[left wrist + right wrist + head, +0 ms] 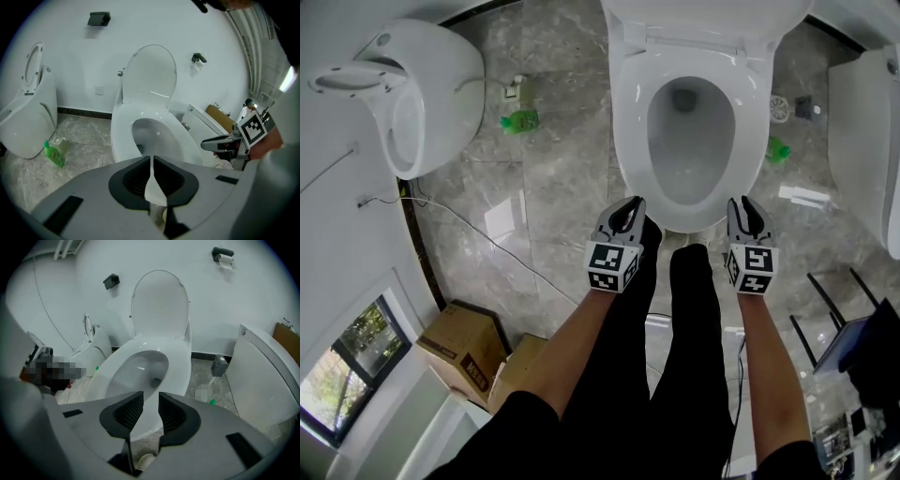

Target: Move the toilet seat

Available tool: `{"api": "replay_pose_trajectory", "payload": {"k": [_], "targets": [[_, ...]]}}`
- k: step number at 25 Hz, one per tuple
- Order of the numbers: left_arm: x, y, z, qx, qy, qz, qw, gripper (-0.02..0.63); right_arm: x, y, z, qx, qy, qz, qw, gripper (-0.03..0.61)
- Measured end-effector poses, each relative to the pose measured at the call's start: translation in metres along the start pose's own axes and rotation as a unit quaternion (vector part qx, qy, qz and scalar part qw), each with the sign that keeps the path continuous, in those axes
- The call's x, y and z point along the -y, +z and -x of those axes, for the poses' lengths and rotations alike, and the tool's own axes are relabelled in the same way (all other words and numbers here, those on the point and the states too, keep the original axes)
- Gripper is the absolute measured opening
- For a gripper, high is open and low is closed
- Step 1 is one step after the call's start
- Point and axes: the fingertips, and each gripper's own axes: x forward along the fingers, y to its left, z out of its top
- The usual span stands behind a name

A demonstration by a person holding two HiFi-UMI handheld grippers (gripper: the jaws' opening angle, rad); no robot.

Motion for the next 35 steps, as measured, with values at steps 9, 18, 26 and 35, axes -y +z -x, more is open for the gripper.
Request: {"api": "replay_pose_trajectory", "payload": {"k": [9, 18, 26, 35], "targets": [[-0.017, -0.023, -0.028, -0.042, -0.001, 0.101, 0.9940, 0.256, 0.024, -0.044, -0.021, -0.045, -0.010, -0.130, 0.990, 0.193], [-0.028, -0.028, -0.033, -0.027, 0.034, 0.134, 0.9900, 0.324, 0.020, -0.045, -0.043, -0.028, 0.026, -0.226, 0.973, 0.273], [-0.048, -0.037, -0.058, -0.049, 0.009, 0.183, 0.9818, 0.331, 0.020, -0.054, -0.059, -0.052, 0.042, -0.272, 0.960, 0.281], [-0.044, -0.041, -0.069, -0.085, -0.020, 0.188, 0.9782, 0.332, 0.018, -0.056, -0.061, -0.066, 0.092, -0.289, 0.951, 0.282]]}}
